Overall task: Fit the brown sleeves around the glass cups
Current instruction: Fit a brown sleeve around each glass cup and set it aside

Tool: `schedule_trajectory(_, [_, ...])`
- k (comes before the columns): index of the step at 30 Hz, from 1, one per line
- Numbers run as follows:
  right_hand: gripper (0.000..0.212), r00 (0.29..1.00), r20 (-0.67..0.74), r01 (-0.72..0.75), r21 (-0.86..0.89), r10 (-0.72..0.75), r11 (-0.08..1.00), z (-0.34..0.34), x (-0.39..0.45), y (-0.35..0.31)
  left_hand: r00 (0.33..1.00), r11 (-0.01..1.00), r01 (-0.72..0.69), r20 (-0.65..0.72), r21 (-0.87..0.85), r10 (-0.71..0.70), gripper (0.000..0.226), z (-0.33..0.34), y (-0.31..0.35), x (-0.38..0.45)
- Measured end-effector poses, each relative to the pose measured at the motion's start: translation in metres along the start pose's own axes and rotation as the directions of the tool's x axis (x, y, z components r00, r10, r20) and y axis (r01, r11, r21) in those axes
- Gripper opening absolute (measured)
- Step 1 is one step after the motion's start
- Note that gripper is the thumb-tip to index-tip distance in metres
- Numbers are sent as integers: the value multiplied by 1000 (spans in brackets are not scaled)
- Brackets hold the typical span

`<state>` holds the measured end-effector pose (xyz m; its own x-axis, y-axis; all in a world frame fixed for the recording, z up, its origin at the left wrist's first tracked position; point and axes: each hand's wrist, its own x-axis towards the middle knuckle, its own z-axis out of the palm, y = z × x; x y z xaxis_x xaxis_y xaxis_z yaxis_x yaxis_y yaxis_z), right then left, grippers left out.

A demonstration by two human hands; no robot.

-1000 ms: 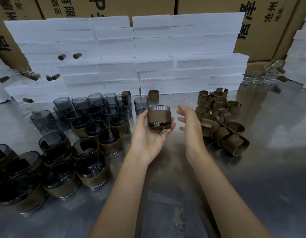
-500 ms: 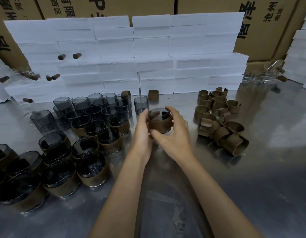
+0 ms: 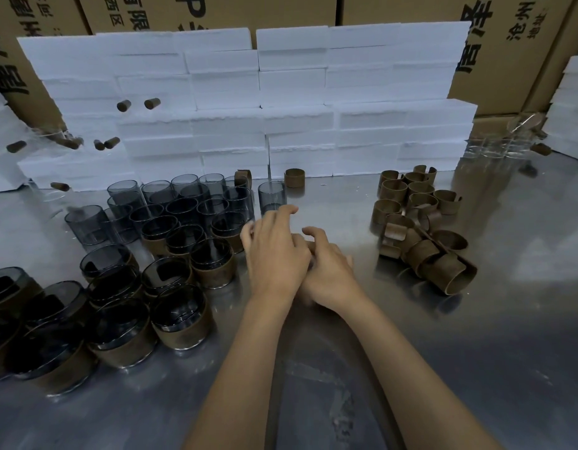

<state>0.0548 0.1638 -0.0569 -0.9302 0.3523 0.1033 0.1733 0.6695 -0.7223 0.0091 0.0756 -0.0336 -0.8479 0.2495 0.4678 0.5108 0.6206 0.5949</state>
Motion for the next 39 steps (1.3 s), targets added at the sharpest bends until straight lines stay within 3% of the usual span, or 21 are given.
schedule_trajectory(4, [84, 1000, 16, 5, -16, -5, 1000, 0, 0, 2, 999, 982, -46, -17, 185, 50, 52, -4, -2, -2])
schedule_trajectory(12, [77, 1000, -15, 22, 47, -21, 999, -1, 1, 6, 999, 983, -13, -37, 182, 20, 56, -1, -10, 2])
schedule_trajectory(19, [37, 976, -154, -83, 394, 155, 915, -8, 9, 12, 995, 990, -11, -101, 138, 25, 45, 1, -13, -2])
schedule_trajectory(23, [24, 947, -212, -104, 510, 242, 854, -11, 13, 12, 997, 996, -81, -5, 41, 81, 47, 13, -1, -2])
schedule_trajectory(25, [23, 936, -229, -106, 536, 265, 837, -11, 14, 13, 998, 999, -38, 43, 33, 37, 51, 20, 4, 11])
schedule_trajectory(29, [17, 927, -236, -106, 578, 290, 809, -10, 19, 17, 976, 974, 77, 185, 212, -117, 62, 28, 9, 62])
schedule_trajectory(34, [14, 924, -236, -122, 562, 300, 818, -7, 25, 20, 959, 868, 22, 234, 497, -158, 58, 41, -8, 105])
schedule_trajectory(36, [11, 921, -238, -126, 569, 310, 813, -7, 27, 20, 965, 912, 36, 222, 409, -138, 51, 49, -14, 107])
schedule_trajectory(39, [7, 913, -246, -123, 598, 327, 792, -10, 27, 20, 970, 989, 89, 215, 115, -112, 27, 56, -13, 96])
